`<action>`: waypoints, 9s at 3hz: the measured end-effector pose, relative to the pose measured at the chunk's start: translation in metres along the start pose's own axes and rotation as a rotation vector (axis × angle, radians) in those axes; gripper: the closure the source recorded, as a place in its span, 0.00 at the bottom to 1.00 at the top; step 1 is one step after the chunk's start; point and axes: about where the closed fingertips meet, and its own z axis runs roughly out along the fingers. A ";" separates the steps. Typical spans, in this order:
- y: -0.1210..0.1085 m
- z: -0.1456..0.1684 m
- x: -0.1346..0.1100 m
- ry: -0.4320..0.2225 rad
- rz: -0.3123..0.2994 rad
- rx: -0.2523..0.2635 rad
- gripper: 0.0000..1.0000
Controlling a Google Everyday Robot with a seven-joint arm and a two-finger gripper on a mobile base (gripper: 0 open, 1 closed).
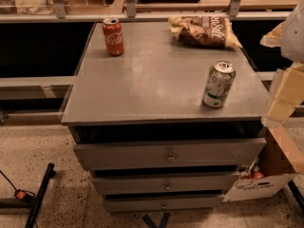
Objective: Move brown chip bag near 7up can
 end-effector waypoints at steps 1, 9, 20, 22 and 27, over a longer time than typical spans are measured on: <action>0.000 0.000 0.000 0.000 0.000 0.000 0.00; -0.230 0.004 0.017 0.103 -0.126 0.526 0.00; -0.383 0.224 0.040 -0.043 -0.176 0.680 0.46; -0.382 0.241 0.049 0.002 -0.174 0.657 0.82; -0.249 0.114 0.068 0.079 -0.244 0.764 1.00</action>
Offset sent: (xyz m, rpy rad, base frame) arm 0.0471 -0.0179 0.0325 -0.0982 -0.2128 -0.0409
